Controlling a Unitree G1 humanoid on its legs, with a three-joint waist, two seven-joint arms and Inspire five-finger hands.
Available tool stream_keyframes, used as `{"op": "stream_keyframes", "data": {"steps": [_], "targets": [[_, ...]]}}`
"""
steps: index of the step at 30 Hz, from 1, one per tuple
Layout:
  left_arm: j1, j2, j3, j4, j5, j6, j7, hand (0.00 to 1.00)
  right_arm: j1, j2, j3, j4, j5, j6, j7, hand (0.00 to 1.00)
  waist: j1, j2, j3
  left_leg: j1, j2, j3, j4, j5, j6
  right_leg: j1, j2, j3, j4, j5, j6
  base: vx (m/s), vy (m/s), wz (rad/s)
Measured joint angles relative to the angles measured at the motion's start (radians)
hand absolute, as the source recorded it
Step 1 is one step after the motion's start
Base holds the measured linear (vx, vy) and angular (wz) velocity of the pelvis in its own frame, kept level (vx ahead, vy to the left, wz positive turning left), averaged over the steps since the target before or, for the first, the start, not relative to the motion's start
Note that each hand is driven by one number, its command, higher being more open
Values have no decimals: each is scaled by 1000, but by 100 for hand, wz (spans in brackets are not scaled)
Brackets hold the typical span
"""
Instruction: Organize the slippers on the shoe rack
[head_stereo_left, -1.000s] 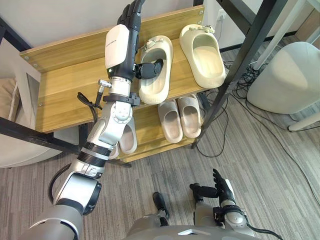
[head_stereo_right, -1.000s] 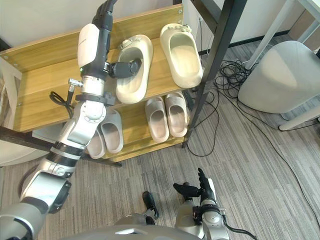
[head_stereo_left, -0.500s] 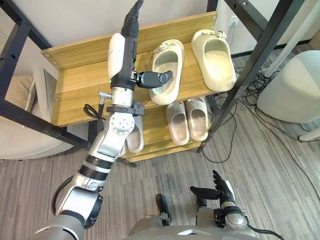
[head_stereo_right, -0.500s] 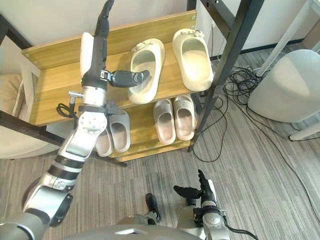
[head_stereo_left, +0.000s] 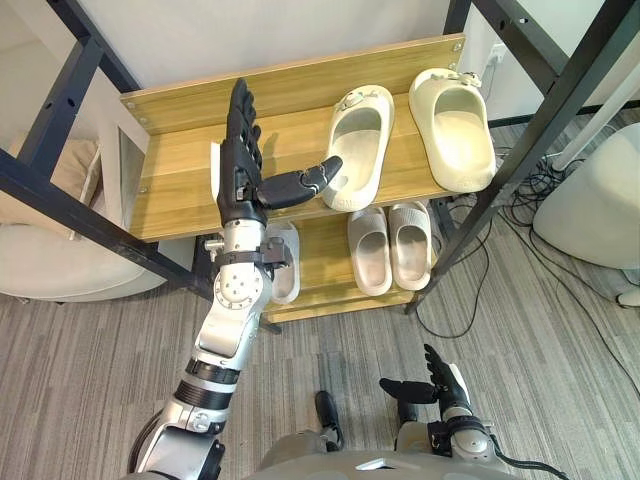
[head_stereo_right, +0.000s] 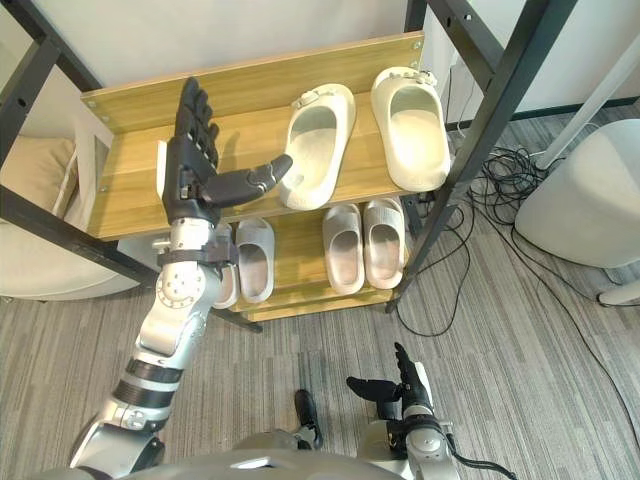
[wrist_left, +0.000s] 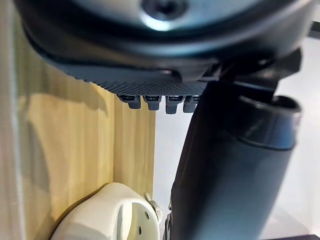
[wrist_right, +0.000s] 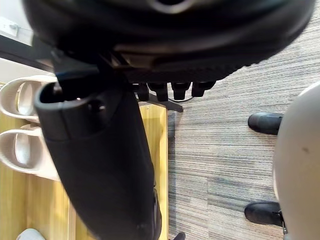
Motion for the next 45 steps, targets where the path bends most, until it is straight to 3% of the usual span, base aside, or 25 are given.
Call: {"op": "stream_keyframes", "data": {"steps": [10, 16, 28, 34, 45], "targets": [[30, 2, -89, 7, -157, -27, -82, 100, -1, -7, 40, 5, -20, 18, 1, 100, 13, -10, -17, 12, 5, -23, -1, 3, -3, 23, 8, -32, -6, -10, -11, -11, -8, 8], [21, 2, -169, 26, -193, -30, -115, 100, -8, -3, 61, 29, -20, 30, -1, 100, 13, -33, -34, 24, 10, -32, -4, 2, -7, 49, 14, -42, -29, -9, -13, -7, -7, 4], [-100, -13, -303, 111, -208, -29, -119, 100, -21, -2, 70, 42, -19, 36, -3, 100, 3, -47, -34, 28, 12, -31, -6, 0, -10, 52, 15, -44, -32, -7, -10, -14, -2, 0], [-149, -29, -318, 163, -209, -30, -107, 100, -21, 0, 70, 42, -19, 36, -8, 100, -2, -64, -33, 29, 12, -29, -6, 0, -10, 53, 14, -43, -32, -5, -8, -45, 1, -1], [-177, -27, -310, 188, -225, -30, -88, 100, -22, 2, 68, 43, -18, 36, -9, 100, -7, -66, -33, 29, 12, -25, -5, 0, -10, 52, 13, -40, -32, -3, -7, -16, 1, -1]]}}
